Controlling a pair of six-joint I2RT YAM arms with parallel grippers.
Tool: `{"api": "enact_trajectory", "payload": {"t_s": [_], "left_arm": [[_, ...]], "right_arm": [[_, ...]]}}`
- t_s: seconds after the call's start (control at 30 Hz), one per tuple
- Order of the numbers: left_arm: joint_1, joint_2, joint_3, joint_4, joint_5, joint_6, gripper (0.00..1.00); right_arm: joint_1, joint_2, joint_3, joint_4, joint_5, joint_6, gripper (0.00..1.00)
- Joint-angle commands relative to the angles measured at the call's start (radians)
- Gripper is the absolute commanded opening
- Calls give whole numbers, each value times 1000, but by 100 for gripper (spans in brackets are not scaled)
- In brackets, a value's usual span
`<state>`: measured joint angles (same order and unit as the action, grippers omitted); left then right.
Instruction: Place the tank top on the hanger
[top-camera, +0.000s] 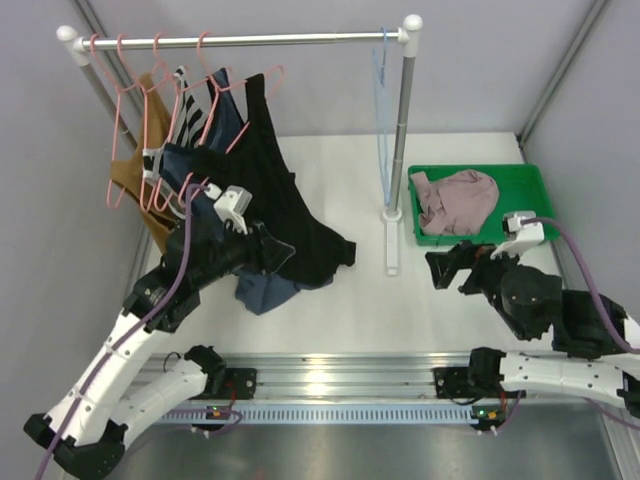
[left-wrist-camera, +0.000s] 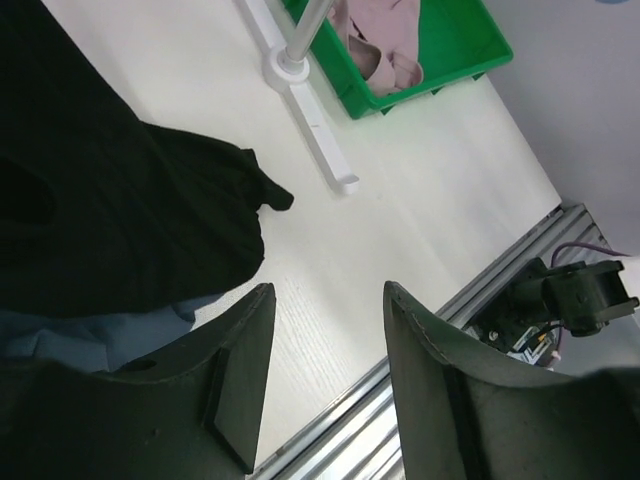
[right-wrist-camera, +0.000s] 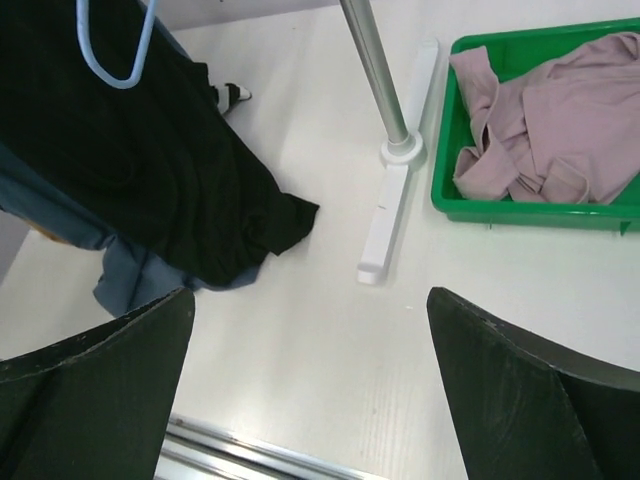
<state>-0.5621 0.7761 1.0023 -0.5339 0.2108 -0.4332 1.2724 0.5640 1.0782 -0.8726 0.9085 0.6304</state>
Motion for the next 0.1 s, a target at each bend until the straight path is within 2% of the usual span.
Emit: {"api": "enact_trajectory", "payload": {"t_s": [0.0,0.07], "left_arm": [[-5,-37,-45,38,-21,-21,52],[-7,-47,-50,31,-19,-18,53]], "right_arm": [[-2,5,-11,-35,47,66,100],[-1,13,-14,-37,64,75,100]]}}
